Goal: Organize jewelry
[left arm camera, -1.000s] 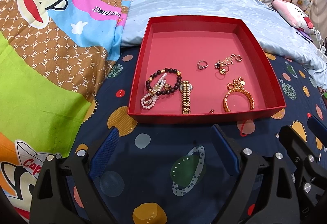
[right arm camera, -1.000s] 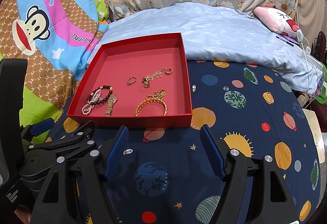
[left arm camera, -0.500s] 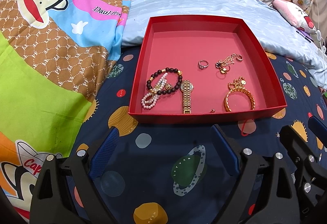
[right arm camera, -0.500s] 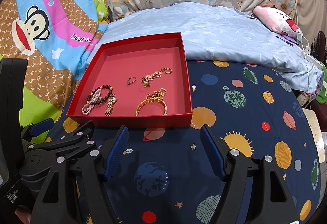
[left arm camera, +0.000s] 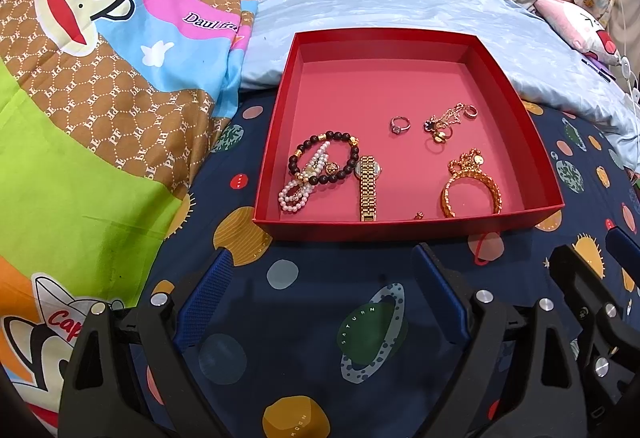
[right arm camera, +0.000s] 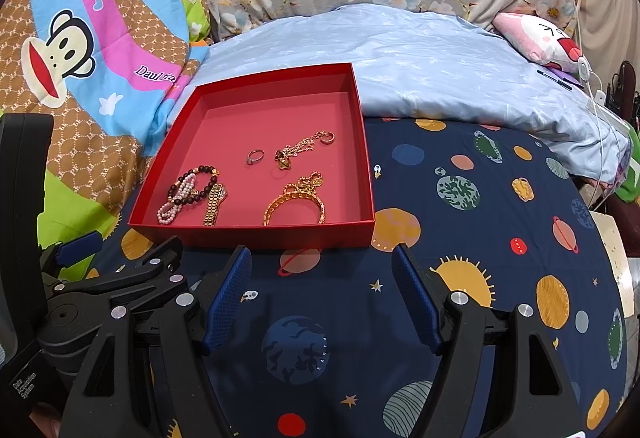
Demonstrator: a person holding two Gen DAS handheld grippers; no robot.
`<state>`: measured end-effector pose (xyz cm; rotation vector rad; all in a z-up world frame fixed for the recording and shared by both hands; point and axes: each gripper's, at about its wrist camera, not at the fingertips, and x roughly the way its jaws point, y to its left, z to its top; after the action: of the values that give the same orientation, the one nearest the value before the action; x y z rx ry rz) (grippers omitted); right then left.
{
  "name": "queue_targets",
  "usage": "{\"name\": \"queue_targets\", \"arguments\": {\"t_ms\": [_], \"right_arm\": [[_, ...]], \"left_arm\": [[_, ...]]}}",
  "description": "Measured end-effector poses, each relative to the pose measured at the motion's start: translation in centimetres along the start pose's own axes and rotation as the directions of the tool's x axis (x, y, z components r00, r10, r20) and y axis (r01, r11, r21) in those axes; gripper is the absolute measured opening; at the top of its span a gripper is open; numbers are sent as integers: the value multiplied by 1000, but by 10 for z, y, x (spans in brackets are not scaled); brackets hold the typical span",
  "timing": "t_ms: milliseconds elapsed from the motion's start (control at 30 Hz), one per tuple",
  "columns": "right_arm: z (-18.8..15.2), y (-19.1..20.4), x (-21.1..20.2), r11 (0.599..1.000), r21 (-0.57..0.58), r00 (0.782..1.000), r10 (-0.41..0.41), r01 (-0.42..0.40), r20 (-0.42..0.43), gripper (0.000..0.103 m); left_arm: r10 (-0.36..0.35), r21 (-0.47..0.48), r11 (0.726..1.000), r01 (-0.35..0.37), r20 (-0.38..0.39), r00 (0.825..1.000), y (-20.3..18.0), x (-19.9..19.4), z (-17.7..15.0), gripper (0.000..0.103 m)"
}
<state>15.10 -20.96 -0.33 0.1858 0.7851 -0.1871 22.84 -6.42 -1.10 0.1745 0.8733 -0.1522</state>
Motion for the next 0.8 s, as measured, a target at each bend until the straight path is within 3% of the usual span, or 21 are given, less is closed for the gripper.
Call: {"name": "queue_targets", "arguments": {"t_ms": [800], "right_arm": [[0, 0, 0, 1000, -2, 1000, -2, 2, 0, 71]], "left_arm": [[8, 4, 1000, -8, 0, 1000, 1, -1, 0, 88]]}}
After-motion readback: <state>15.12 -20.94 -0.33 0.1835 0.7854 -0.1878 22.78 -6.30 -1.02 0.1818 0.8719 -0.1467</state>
